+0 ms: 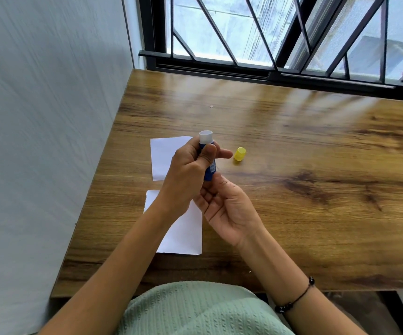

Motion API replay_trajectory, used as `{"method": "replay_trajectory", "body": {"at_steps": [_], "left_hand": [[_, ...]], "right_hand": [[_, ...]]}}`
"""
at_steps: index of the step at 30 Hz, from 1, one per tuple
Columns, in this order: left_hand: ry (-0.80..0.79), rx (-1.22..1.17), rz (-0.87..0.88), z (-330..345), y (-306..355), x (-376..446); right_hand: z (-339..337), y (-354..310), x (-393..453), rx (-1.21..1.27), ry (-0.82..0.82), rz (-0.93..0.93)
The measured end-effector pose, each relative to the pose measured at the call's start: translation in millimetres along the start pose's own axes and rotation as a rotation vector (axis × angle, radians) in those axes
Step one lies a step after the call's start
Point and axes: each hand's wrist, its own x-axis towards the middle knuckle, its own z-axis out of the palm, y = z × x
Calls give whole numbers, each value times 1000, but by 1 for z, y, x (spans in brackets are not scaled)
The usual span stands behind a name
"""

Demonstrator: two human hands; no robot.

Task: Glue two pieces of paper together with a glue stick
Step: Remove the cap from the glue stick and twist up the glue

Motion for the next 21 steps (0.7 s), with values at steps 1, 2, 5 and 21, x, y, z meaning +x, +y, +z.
{"method": "replay_trajectory", "body": {"at_steps": [1,2,5,21], "left_hand": [[3,0,2,1,0,0],[4,-5,3,1,-1,-1],[-2,-14,1,2,-1,-1],[-10,2,8,1,-2,-2]], "right_hand": [[0,0,0,-1,8,5],[-1,1,1,-4,18,12],[-1,2,1,-23,32,21],[-4,2,0,-35,13,25]]}}
